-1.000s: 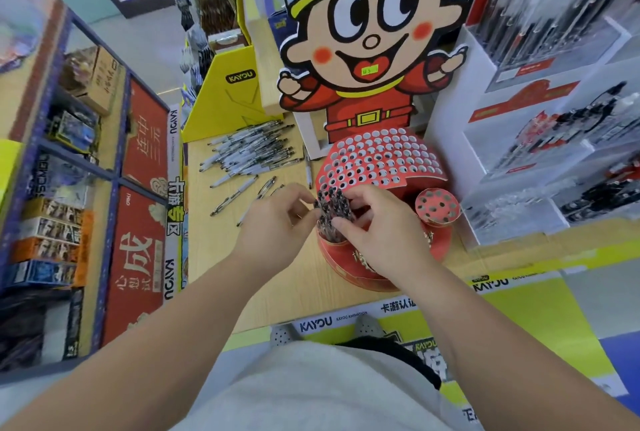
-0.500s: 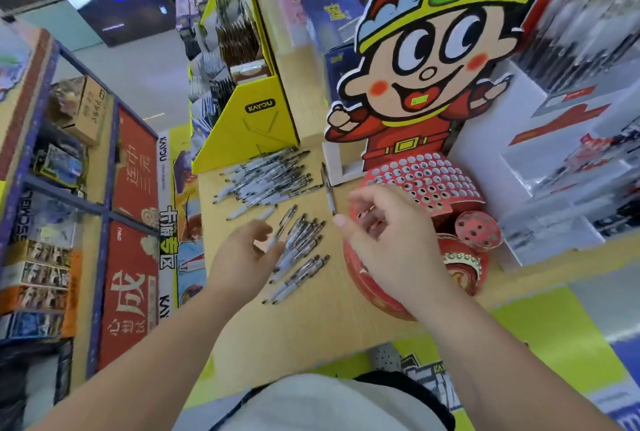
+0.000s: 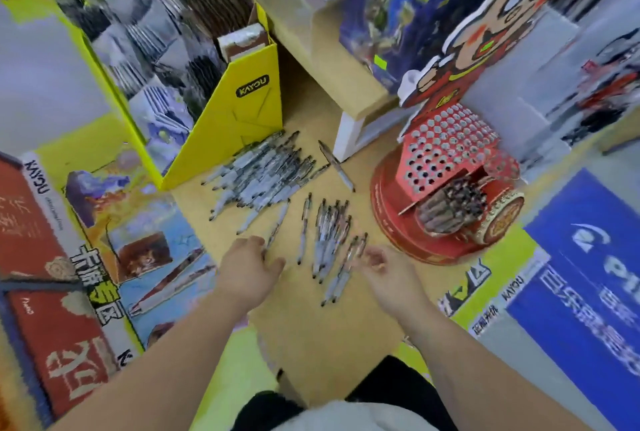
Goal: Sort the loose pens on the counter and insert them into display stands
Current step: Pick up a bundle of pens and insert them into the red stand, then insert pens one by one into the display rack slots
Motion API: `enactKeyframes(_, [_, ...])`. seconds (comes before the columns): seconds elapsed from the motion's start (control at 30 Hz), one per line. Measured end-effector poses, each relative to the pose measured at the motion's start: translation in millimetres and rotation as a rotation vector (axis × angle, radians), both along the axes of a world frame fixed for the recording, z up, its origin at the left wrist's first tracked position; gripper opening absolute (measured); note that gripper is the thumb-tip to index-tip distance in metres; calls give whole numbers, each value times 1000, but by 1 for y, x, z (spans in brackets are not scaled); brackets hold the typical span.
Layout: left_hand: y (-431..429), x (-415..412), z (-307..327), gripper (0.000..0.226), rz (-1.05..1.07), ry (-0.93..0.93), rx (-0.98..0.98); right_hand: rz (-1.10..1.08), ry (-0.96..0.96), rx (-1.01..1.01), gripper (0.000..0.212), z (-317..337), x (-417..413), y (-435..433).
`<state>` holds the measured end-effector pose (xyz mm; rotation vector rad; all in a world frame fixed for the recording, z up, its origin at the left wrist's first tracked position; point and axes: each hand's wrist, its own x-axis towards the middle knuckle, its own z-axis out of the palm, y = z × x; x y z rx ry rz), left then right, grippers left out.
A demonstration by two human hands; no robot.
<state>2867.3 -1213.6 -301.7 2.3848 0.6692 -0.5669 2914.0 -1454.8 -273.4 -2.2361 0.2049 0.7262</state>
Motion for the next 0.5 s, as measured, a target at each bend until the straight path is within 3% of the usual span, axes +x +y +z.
enactKeyframes(0.07, [0, 3, -4, 36, -26, 7, -4, -124, 69, -15, 53, -12, -11, 0])
enactKeyframes(0.17, [-6, 12, -13, 34, -56, -22, 2, -249, 134, 8, 60, -27, -21, 6])
enactKeyframes(0.23, [-13, 21, -17, 33, -70, -42, -12, -328, 131, 38, 57, -33, -23, 14])
enactKeyframes(0.3, [-21, 32, -22, 35, -85, -77, -10, -379, 109, 57, 40, -36, -22, 24])
enactKeyframes(0.37, [-30, 41, -25, 46, -97, -128, -2, -424, 59, 99, 12, -40, -18, 33])
enactKeyframes(0.5, [-47, 58, -29, 88, -111, -143, 24, -525, 48, 230, 15, -44, -10, 43])
